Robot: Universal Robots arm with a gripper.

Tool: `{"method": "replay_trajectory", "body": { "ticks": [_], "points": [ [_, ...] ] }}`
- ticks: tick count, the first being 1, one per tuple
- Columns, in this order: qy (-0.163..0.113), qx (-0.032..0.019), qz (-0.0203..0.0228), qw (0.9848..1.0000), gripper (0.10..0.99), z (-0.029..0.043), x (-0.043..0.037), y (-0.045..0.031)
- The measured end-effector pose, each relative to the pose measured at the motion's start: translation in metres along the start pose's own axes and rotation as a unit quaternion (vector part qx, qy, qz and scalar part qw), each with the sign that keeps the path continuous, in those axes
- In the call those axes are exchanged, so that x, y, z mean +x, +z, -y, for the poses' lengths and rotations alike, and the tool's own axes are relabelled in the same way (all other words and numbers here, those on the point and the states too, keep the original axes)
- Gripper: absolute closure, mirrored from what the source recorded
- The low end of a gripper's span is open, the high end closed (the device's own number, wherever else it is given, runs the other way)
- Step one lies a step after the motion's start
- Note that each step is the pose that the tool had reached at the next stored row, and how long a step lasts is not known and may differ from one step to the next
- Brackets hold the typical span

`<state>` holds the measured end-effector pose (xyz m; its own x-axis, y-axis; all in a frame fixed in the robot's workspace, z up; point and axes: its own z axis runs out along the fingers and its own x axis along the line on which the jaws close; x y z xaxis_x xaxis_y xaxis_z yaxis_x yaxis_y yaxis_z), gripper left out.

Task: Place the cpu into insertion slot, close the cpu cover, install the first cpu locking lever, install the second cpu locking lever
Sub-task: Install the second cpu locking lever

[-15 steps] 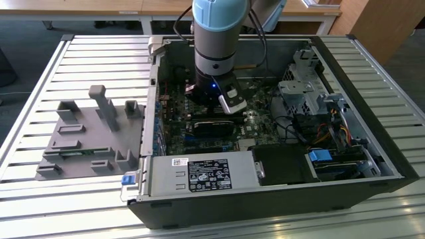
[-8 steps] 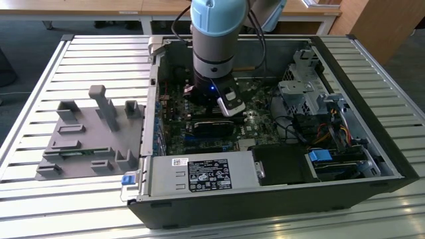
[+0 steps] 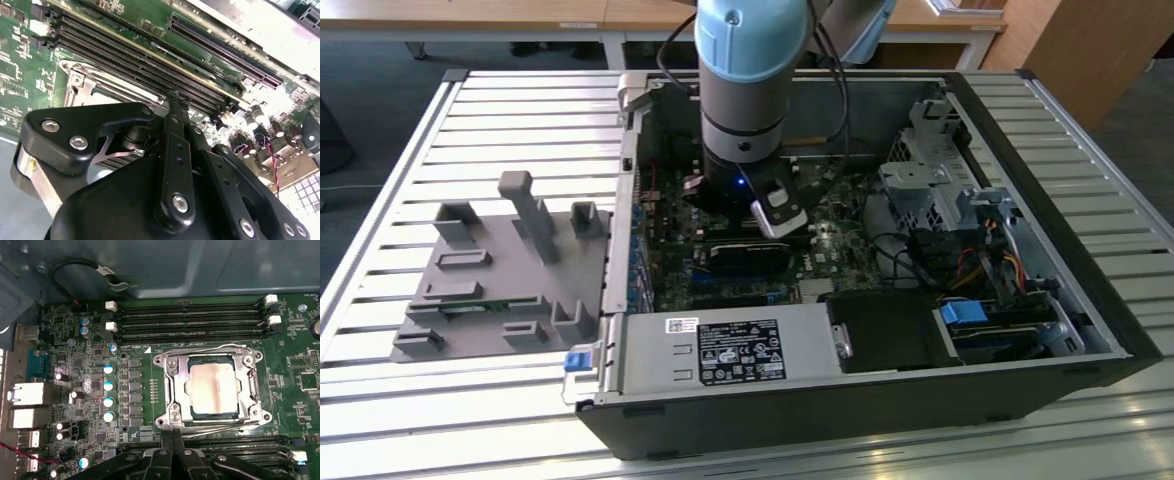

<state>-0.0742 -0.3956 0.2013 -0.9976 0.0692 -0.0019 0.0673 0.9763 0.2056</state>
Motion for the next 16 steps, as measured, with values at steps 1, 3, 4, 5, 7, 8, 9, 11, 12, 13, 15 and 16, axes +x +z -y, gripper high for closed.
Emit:
{"method": "replay_trajectory", "body": {
  "ticks": [1,3,4,5,7,8,9,11,12,13,15,16],
  "points": [
    [-0.001,-0.0008,-0.0004,1.0,0.98,0.0001,0.0002,0.0005],
    [-0.004,-0.0024,-0.001,1.0,0.98,0.0004,0.0004,0.0013],
    [-0.005,-0.0033,-0.0012,1.0,0.98,0.0004,0.0005,0.0017],
    [-0.005,-0.0042,-0.0015,1.0,0.98,0.0006,0.0005,0.0022],
    [-0.007,-0.0065,-0.002,1.0,0.98,0.0007,0.0005,0.0033],
    [-0.007,-0.0074,-0.0021,0.9999,0.98,0.0006,0.0005,0.0038],
    [-0.008,-0.0078,-0.0023,0.9999,0.98,0.0003,0.0005,0.0043],
    [-0.009,-0.0083,-0.0025,0.9999,0.98,-0.0008,0.0006,0.0051],
    [-0.009,-0.0088,-0.0025,0.9999,0.98,-0.0013,0.0007,0.0056],
    [-0.009,-0.0091,-0.0026,0.9999,0.98,-0.0018,0.0009,0.006],
    [-0.01,-0.0097,-0.0028,0.9999,0.98,-0.003,0.0013,0.0067],
    [-0.01,-0.0099,-0.0029,0.9999,0.98,-0.0036,0.0016,0.0071]
  ]
}}
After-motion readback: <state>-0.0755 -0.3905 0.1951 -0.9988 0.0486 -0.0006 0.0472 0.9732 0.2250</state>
